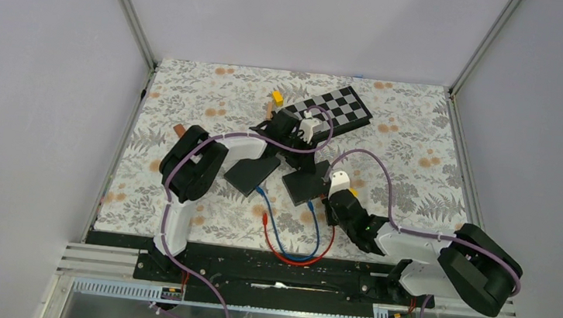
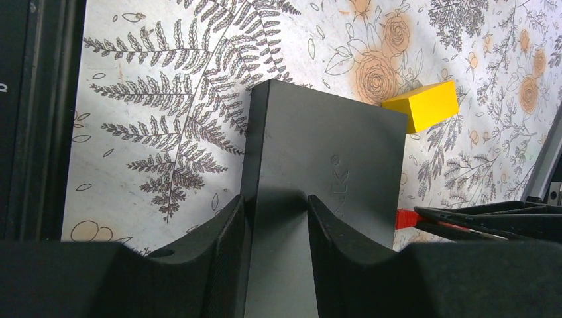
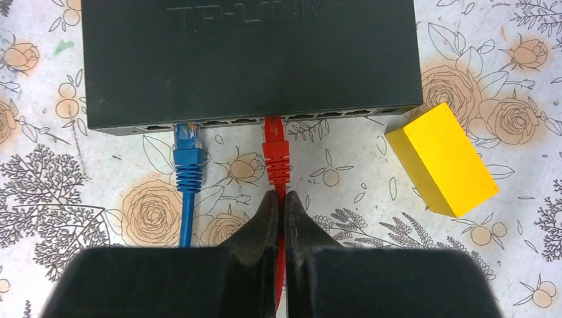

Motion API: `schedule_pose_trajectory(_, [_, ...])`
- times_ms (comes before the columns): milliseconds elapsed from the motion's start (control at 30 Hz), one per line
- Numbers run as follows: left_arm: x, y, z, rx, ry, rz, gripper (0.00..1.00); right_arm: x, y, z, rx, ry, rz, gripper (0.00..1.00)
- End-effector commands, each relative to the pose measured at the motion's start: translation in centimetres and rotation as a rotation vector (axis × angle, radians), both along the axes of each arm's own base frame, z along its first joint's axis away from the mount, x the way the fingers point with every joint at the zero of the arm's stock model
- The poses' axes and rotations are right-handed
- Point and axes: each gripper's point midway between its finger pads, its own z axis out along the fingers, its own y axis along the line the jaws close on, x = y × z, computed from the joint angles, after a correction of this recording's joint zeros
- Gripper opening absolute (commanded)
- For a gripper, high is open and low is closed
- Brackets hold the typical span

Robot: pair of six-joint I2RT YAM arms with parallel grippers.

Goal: Insert the plug into the switch port
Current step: Insert the connector into the switch port.

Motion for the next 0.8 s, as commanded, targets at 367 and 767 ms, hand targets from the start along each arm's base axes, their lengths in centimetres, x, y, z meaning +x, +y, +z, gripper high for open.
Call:
schedule_pose_trajectory(367, [-8.4, 2.2, -6.4, 0.177, 0.310, -0.104, 0.38, 5.9, 3.7, 10.0, 0.332, -0.273, -0.163, 0.00])
schedule_pose_trajectory(767, [-8.4, 2.2, -6.5, 0.178, 0.315, -0.106, 0.37, 5.9, 5.2, 10.3, 0.372, -0.264, -0.262, 0.00])
